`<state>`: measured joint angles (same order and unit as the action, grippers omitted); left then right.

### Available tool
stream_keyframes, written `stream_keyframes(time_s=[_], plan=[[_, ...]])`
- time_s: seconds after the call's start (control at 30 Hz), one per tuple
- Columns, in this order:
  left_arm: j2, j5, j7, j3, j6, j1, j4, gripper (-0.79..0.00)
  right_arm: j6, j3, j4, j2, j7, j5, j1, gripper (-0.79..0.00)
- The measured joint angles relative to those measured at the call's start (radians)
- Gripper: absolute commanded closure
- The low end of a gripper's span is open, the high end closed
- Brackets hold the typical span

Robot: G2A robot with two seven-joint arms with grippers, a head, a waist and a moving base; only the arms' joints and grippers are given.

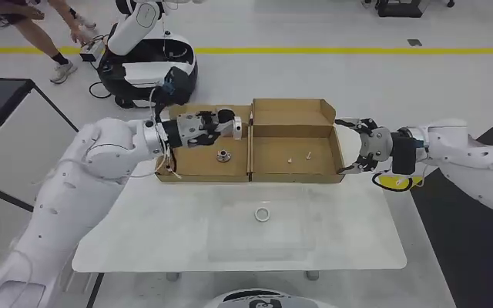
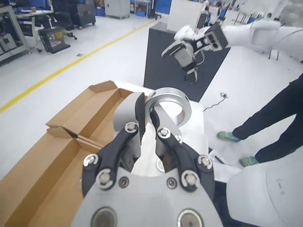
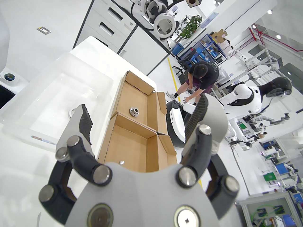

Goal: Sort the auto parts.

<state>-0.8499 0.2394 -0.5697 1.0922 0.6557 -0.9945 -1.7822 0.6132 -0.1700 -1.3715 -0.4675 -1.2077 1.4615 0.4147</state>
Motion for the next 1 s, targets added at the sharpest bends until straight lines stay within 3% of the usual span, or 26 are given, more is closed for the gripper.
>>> stream_keyframes(time_s=[0.33, 0.77, 1.0], plan=[[0.000, -0.120, 0.155, 0.068, 0.112, -0.099, -0.005, 0.000, 0.000, 0.000, 0.000, 0.000, 0.000, 0.000, 0.000, -0.785], [-0.013, -0.175, 0.316, 0.130, 0.348, -0.185, -0.083, 0.000, 0.000, 0.000, 0.000, 0.000, 0.000, 0.000, 0.000, -0.785], [-0.020, -0.216, 0.375, 0.168, 0.357, -0.200, -0.116, 0.000, 0.000, 0.000, 0.000, 0.000, 0.000, 0.000, 0.000, -0.785]])
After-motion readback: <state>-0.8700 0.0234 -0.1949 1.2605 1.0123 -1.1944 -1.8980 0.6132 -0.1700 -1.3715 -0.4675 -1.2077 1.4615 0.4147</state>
